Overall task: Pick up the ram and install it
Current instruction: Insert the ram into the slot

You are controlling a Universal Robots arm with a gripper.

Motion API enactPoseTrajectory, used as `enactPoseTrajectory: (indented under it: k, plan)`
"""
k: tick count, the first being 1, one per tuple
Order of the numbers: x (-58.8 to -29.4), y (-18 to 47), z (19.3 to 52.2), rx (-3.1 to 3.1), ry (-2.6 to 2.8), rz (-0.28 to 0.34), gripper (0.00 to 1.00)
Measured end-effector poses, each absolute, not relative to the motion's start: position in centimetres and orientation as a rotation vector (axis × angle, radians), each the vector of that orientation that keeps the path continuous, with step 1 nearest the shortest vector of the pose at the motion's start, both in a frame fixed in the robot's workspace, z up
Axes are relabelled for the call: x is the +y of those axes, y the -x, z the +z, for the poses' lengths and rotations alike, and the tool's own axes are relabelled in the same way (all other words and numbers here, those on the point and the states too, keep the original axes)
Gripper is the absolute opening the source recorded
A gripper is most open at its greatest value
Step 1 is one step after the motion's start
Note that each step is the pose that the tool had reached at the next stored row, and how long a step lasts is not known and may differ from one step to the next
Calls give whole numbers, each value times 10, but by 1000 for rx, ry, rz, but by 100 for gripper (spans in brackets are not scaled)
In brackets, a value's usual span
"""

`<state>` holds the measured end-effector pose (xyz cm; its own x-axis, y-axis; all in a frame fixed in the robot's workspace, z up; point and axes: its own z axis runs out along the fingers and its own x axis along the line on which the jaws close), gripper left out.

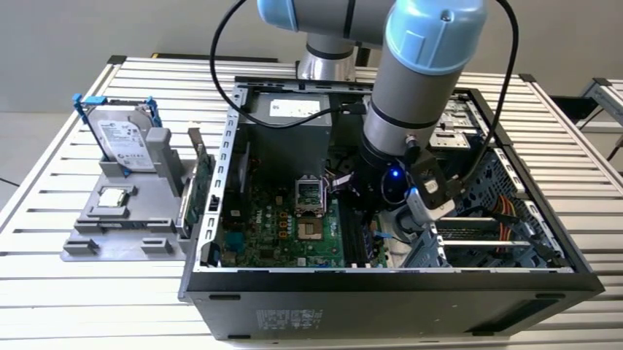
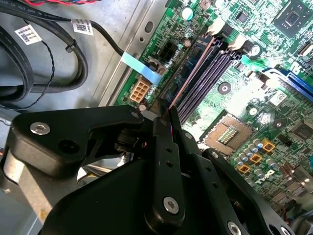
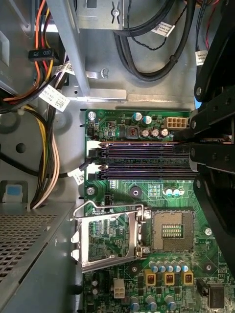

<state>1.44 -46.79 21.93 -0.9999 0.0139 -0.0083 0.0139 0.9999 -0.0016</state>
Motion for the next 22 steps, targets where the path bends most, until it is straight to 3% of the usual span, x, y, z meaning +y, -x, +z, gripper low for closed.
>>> enactPoseTrajectory:
  k: [22]
  plan:
    - [-468,-15,214,3135,-22,-8,0]
